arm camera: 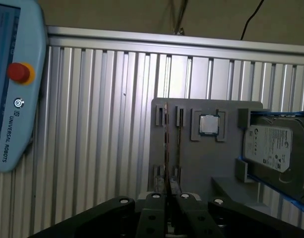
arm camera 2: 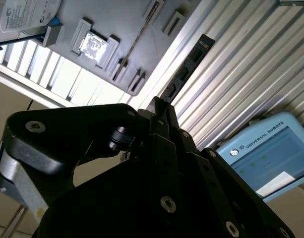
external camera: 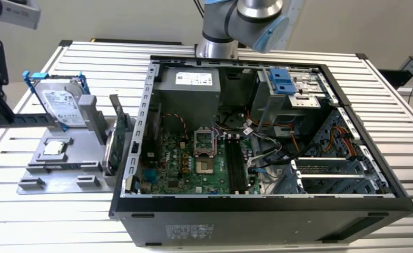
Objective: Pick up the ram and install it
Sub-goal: 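Pick up the ram and move it above insertion slot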
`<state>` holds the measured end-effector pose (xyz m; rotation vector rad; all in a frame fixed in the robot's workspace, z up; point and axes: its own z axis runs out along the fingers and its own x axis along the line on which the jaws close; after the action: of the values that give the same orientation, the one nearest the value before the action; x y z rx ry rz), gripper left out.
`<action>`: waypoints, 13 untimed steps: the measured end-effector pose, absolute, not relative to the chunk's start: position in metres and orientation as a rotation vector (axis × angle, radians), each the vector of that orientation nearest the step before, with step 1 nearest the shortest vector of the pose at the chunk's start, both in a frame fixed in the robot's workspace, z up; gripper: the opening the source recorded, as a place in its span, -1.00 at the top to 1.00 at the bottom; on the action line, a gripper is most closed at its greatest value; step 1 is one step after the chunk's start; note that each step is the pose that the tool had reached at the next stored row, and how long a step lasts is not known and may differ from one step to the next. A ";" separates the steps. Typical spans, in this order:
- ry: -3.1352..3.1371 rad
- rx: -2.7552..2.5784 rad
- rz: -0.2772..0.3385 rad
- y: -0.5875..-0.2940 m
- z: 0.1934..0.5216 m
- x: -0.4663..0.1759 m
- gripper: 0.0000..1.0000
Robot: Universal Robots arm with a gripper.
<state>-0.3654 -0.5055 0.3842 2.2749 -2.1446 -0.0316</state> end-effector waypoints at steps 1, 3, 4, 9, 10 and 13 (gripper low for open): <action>-2.145 2.275 -0.032 -0.505 0.385 -0.365 1.00; -2.144 2.275 -0.032 -0.505 0.386 -0.365 1.00; -2.145 2.275 -0.032 -0.505 0.386 -0.365 1.00; -2.144 2.275 -0.031 -0.505 0.387 -0.365 1.00; -2.144 2.275 -0.031 -0.505 0.387 -0.365 1.00; -2.144 2.274 -0.031 -0.505 0.387 -0.365 1.00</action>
<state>-0.3654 -0.5054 0.3869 2.2745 -2.1443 -0.0309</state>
